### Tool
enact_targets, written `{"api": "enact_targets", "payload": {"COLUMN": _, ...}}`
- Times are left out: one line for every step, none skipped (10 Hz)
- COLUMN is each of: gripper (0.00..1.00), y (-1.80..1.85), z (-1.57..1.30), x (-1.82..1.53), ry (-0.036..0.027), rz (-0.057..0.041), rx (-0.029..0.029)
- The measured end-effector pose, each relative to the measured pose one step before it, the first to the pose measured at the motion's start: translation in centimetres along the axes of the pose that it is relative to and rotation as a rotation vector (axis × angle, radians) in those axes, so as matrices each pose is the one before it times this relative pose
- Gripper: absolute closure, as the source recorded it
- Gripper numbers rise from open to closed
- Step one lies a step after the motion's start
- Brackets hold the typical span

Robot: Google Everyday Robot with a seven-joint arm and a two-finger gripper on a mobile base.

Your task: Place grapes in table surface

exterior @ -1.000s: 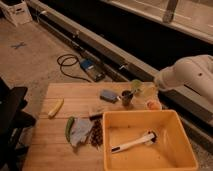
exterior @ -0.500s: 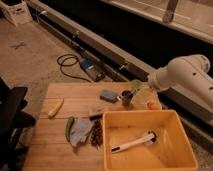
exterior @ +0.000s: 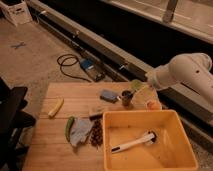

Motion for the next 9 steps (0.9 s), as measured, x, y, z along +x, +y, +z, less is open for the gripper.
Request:
{"api": "enact_targets", "payload": {"gripper": 0.25, "y": 0.896, "z": 0.375, "x": -1.166, "ry": -0.00911, "rz": -0.02750, "rx": -0.01302}}
{"api": "enact_targets", "payload": {"gripper": 0.25, "y": 1.572, "z": 0.909, "x": -1.817, "ry": -0.00684, "rz": -0.04259, "rx": -0.02281}}
{"api": "enact_targets", "payload": {"gripper": 0.25, "y": 2.017, "z": 1.326, "x": -2.236, "ry": -0.00317, "rz": -0.05660, "rx": -0.02976}}
{"api": "enact_targets", "payload": {"gripper": 0.25, "y": 1.216, "z": 0.928, "x": -1.270, "ry": 0.00116, "rz": -0.03646, "rx": -0.02035}}
{"api": "enact_targets", "payload": {"gripper": 0.25, "y": 1.904, "z": 1.476, "x": -1.486, "ry": 0.00532, "rz": -0.05371, "rx": -0.03459}}
{"api": "enact_targets", "payload": {"gripper": 0.25, "y": 1.403, "z": 1.164, "x": -0.744, "ry": 0.00754, "rz": -0.03970, "rx": -0.02775}}
{"api": "enact_targets", "payload": {"gripper": 0.25, "y": 1.571, "z": 1.364, "x": -0.283, "ry": 0.01420, "rz": -0.04032, "rx": -0.03358}}
{"api": "enact_targets", "payload": {"gripper": 0.25, "y": 1.322, "z": 1.001, "x": 0.022, "ry": 0.01281, "rz": -0.03002, "rx": -0.02901}}
{"api": "enact_targets", "payload": {"gripper": 0.25, "y": 1.285, "z": 0.909, "x": 0.399, "ry": 0.00814, "rz": -0.02299, "rx": -0.02052}}
